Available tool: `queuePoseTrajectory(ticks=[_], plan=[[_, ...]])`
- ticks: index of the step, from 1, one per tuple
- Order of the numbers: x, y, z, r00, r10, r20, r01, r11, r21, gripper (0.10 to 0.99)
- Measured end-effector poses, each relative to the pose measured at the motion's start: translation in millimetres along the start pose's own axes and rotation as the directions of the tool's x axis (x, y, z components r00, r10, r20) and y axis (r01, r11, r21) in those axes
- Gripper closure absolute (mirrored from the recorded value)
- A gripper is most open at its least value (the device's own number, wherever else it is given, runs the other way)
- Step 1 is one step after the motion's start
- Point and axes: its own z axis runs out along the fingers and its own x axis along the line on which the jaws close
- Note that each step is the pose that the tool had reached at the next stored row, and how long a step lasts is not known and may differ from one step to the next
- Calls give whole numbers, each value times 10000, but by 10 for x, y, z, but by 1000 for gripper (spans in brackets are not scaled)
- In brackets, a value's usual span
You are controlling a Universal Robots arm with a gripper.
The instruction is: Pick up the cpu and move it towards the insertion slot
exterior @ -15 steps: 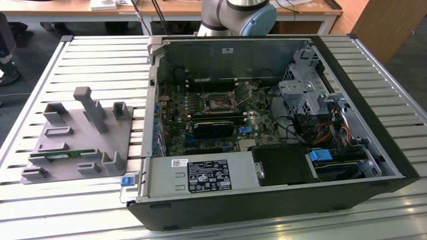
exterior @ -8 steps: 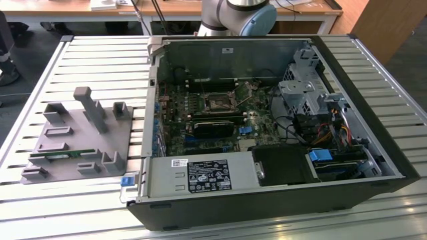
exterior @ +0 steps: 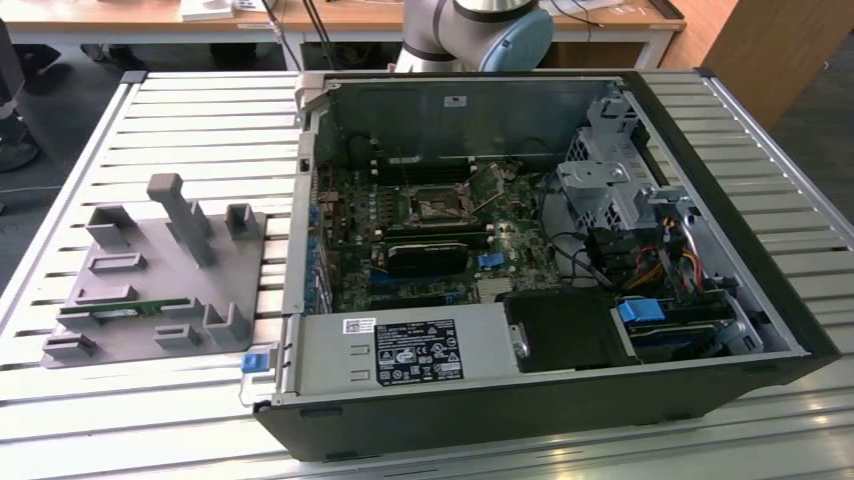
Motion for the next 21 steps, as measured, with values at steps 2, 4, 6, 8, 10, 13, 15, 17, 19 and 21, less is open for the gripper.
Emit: queuePoseTrajectory(ticks=[2,4,6,8,10,13,15,17,19,21], plan=[[1,0,-12,10000,1,0,-1,10000,0,541],[1,1,-24,10000,0,0,0,10000,0,541],[1,1,-37,10000,0,0,0,10000,0,541],[1,2,-50,10000,0,0,0,10000,0,541],[1,2,-64,10000,0,0,0,10000,0,541],[1,3,-82,10000,0,0,0,10000,0,541],[2,4,-93,10000,0,1,0,10000,-1,541],[1,4,-99,10000,0,0,0,10000,-1,541],[-5,5,-105,10000,0,0,0,10000,-4,541],[-60,3,-106,10000,-7,4,7,9999,-130,541]])
